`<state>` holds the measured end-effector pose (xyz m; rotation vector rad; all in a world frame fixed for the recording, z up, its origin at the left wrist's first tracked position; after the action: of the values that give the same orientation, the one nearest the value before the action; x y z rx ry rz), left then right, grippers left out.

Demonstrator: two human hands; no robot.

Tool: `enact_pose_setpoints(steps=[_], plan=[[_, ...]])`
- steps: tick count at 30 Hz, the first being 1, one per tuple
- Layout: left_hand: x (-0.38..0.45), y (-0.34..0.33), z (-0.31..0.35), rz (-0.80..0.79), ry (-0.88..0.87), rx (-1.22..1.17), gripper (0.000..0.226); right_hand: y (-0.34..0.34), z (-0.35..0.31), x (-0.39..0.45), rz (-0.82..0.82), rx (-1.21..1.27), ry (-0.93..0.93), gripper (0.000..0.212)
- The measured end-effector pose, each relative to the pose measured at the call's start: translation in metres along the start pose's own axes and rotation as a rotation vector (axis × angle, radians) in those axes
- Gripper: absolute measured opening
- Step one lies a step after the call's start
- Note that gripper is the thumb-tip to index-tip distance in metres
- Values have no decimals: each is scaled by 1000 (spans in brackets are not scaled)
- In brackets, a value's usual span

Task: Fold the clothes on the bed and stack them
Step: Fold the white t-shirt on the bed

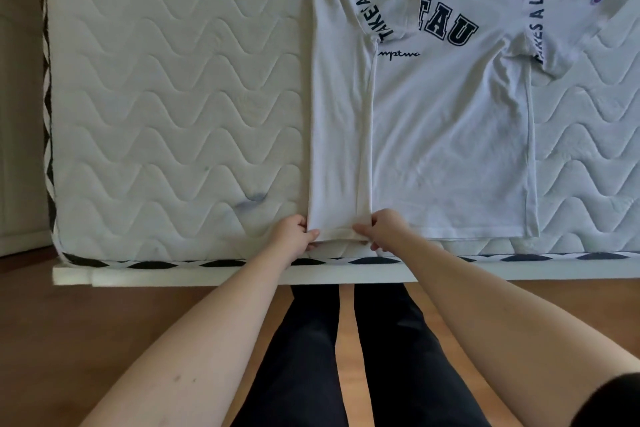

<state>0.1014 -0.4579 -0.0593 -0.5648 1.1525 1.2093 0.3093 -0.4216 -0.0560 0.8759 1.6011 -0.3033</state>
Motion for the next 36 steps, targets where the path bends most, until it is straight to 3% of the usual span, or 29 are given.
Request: enact_pose_setpoints(steps=[4, 8, 10, 13, 16, 22, 26, 36], plan=[[0, 0, 3, 6, -47, 92, 9, 4, -8, -3, -45, -140, -25, 33], [-1, 7, -4, 60, -34, 284, 29, 15, -11, -5, -82, -345, -75, 41], [-2, 16, -6, 145, -44, 386, 41, 27, -12, -3, -61, -319, -93, 45], [0, 28, 5, 264, -99, 420, 44, 51, -20, 3, 83, -235, 7, 53], [6, 39, 29, 317, -154, 395, 34, 72, -35, 3, 248, -125, 117, 45], [21, 52, 97, 384, -296, 351, 20, 99, -76, 11, 377, 63, 261, 30], [35, 56, 133, 343, -380, 322, 8, 110, -99, 15, 439, -97, 347, 37], [70, 82, 212, 400, -497, 434, 37, 161, -150, 36, 566, -380, 507, 41]])
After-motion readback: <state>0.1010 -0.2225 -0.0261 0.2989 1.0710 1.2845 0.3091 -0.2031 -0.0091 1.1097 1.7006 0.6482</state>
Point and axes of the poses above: each hand's wrist, its own x-axis towards the middle knuckle, its own y-axis out of the back of the hand, z = x × y, the point moved 4 cm from there along x, towards the middle knuckle, and after that the axes turned 4 degrees about x, right-handed, at the moved point
